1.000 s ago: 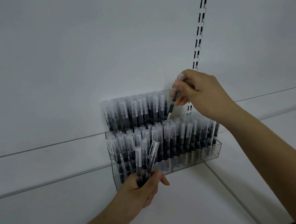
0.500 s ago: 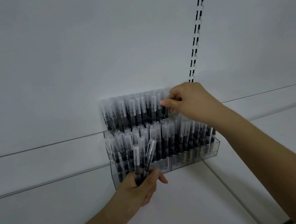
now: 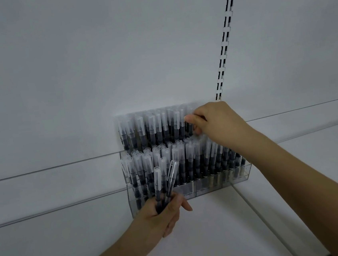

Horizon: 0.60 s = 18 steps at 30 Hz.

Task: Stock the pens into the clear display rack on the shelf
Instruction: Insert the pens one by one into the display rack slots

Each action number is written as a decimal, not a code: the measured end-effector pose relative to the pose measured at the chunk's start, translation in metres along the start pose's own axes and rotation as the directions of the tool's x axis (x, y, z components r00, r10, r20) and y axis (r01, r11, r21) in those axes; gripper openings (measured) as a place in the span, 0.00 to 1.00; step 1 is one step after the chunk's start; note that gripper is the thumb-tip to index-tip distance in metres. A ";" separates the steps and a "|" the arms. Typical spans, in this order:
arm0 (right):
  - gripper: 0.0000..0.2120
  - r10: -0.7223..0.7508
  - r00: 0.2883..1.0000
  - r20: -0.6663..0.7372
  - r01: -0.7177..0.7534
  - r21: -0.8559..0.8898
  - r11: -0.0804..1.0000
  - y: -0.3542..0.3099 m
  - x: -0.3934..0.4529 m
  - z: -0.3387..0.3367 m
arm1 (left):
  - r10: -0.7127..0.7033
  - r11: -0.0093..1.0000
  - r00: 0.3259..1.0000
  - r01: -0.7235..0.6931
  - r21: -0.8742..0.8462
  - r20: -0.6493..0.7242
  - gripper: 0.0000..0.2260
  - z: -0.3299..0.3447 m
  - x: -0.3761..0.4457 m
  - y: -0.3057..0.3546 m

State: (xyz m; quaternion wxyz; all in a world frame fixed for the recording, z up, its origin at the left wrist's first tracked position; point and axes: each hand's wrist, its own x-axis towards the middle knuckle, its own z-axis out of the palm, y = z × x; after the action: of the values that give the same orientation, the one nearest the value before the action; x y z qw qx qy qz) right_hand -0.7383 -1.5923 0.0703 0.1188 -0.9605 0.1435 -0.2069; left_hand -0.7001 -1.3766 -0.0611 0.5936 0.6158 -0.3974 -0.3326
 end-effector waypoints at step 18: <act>0.23 0.052 0.999 0.005 -0.050 0.381 0.923 -0.032 -0.096 0.021 | 0.008 1.000 1.000 -0.007 -0.017 0.006 0.15 -0.001 0.002 -0.003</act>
State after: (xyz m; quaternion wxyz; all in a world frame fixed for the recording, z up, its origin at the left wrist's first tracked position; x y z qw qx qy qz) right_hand -0.8059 -1.5274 0.0266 0.3080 -0.9145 0.1260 -0.2304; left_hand -0.6978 -1.3776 -0.0638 0.5989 0.6082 -0.3986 -0.3355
